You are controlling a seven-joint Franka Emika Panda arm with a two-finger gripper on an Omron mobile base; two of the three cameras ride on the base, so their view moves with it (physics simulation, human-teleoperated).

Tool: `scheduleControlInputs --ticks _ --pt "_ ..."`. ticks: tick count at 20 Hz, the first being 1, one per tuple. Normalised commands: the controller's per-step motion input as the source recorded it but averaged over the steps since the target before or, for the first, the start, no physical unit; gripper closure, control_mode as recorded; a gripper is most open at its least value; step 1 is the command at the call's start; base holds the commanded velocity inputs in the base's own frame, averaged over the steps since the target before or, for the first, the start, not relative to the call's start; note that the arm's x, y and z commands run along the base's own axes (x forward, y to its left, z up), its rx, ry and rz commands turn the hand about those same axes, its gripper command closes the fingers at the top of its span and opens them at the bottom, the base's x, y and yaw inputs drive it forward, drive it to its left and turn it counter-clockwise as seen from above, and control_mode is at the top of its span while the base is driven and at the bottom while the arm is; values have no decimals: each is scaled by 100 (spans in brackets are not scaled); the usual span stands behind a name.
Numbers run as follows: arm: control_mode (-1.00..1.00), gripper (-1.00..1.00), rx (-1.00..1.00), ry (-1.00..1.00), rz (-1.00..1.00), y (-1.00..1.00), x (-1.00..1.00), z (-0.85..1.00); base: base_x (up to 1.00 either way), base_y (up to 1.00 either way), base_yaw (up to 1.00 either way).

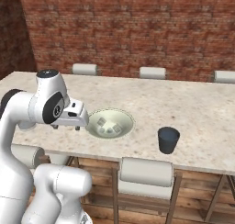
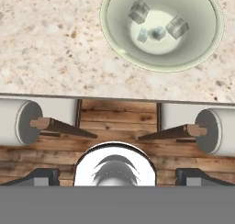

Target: There are four ice cubes in the ice bowl. Place two ice cubes in each glass of water.

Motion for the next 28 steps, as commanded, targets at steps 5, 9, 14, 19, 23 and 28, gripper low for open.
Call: scheduleControlInputs --ticks 5,9,14,19,23,28 --pt "100 -100 0 0 0 0 0 0 44 24 0" --pt "-100 -100 0 0 0 18 29 0 10 6 0" --pt "-100 -100 1 0 0 28 56 0 0 0 0" --pt "-100 -100 0 0 0 3 55 0 0 0 0" --pt "-100 -100 0 0 0 -16 44 -1 0 0 0" --pt "-100 -100 0 0 0 -28 47 -7 0 0 0"
